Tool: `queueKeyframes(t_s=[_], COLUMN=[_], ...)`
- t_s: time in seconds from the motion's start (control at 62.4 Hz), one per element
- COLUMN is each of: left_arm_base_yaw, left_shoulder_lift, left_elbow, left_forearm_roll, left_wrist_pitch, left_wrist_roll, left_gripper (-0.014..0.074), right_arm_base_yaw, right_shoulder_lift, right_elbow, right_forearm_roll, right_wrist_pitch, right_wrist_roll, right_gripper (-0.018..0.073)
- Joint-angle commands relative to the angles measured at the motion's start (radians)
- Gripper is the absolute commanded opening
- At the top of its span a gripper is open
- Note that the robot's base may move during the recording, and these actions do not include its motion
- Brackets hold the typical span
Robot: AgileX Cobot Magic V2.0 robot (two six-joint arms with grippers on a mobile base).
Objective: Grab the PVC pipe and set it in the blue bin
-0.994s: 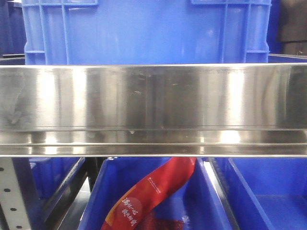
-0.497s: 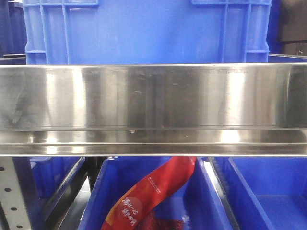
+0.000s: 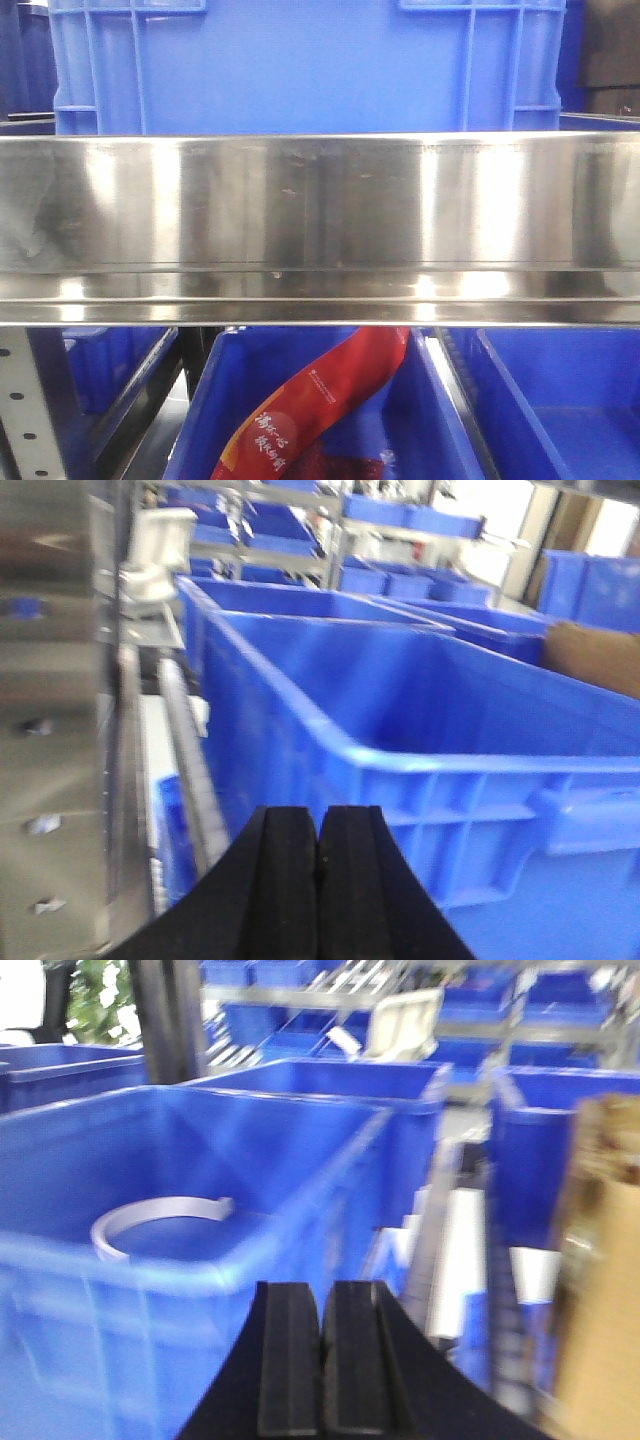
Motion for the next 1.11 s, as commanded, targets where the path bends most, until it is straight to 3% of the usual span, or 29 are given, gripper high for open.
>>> queueKeyframes(t_s=[0.0, 0.144, 0.385, 1.09], left_arm_base_yaw=[0.027, 0.050, 0.050, 0.050], left_shoulder_lift=[-0.046, -0.088, -0.122, -0.126], left_elbow=[0.039, 0.070, 0.070, 0.070], left_forearm_roll=[-0.007, -0.007, -0.007, -0.007], left_wrist_pitch=[-0.013, -0.005, -0.041, -0.043], left_wrist_roll=[0.000, 0.000, 0.000, 0.000], left_gripper=[-0.0111, -0.0111, -0.0111, -0.0111], right_arm_base_yaw=[-0.025, -0.031, -0.031, -0.031], right_shoulder_lift=[-0.081, -0.194, -0.307, -0.326], right_elbow=[0.081, 0.166, 0.173, 0.173], right_forearm_roll=[-0.029, 0.014, 0.020, 0.020], right_wrist_pitch=[-0.010, -0.037, -0.024, -0.027], right_wrist_roll=[0.000, 0.000, 0.000, 0.000], right_gripper=[-0.0167, -0.0167, -0.0167, -0.0167])
